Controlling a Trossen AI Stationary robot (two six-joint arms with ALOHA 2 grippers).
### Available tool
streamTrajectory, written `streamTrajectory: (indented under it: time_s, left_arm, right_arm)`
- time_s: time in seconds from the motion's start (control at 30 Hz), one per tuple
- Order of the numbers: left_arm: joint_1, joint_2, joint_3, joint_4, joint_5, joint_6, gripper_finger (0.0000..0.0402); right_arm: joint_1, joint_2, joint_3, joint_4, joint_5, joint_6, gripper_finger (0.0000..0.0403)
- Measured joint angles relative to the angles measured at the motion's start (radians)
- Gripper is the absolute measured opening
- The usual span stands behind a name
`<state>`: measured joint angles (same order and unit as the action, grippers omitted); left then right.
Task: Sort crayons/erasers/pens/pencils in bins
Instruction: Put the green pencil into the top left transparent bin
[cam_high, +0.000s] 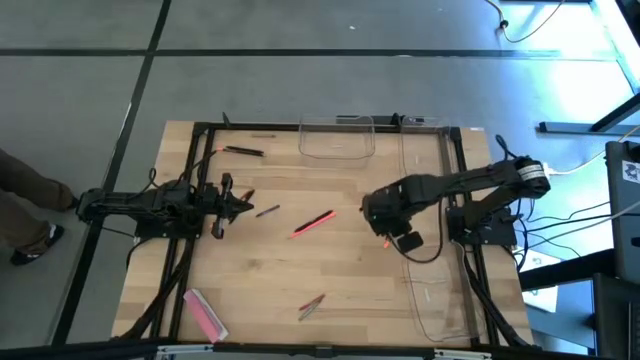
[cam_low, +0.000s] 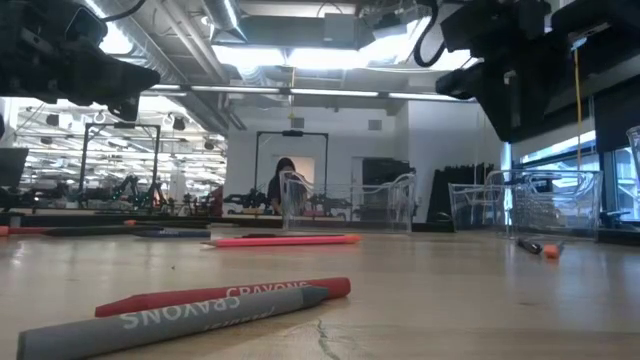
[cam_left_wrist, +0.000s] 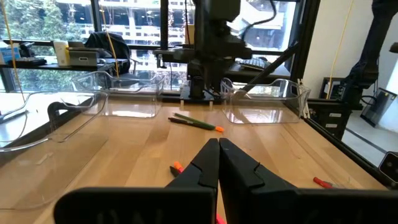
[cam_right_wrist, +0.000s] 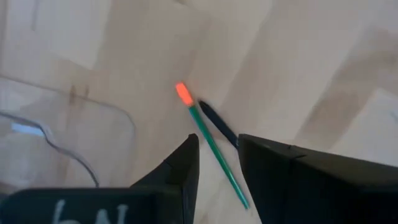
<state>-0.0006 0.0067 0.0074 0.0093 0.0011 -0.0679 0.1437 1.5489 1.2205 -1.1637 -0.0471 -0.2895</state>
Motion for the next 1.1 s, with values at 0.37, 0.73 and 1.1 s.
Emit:
streamTrajectory:
  time_s: [0.37, 0.73, 1.1]
  left_arm:
    - [0.000, 0.000, 0.000, 0.001, 0.000, 0.000, 0.0000]
    - [0.000, 0.000, 0.000, 0.002, 0.000, 0.000, 0.0000]
    - [0.000, 0.000, 0.000, 0.002, 0.001, -0.034, 0.0000]
  right_arm:
    - [0.114, 0.145, 0.000, 0.137, 0.000, 0.022, 0.0115]
    - [0.099, 0.237, 0.000, 0.134, 0.001, 0.022, 0.0114]
    - [0.099, 0.221, -0.159, 0.228, -0.003, 0.020, 0.0086]
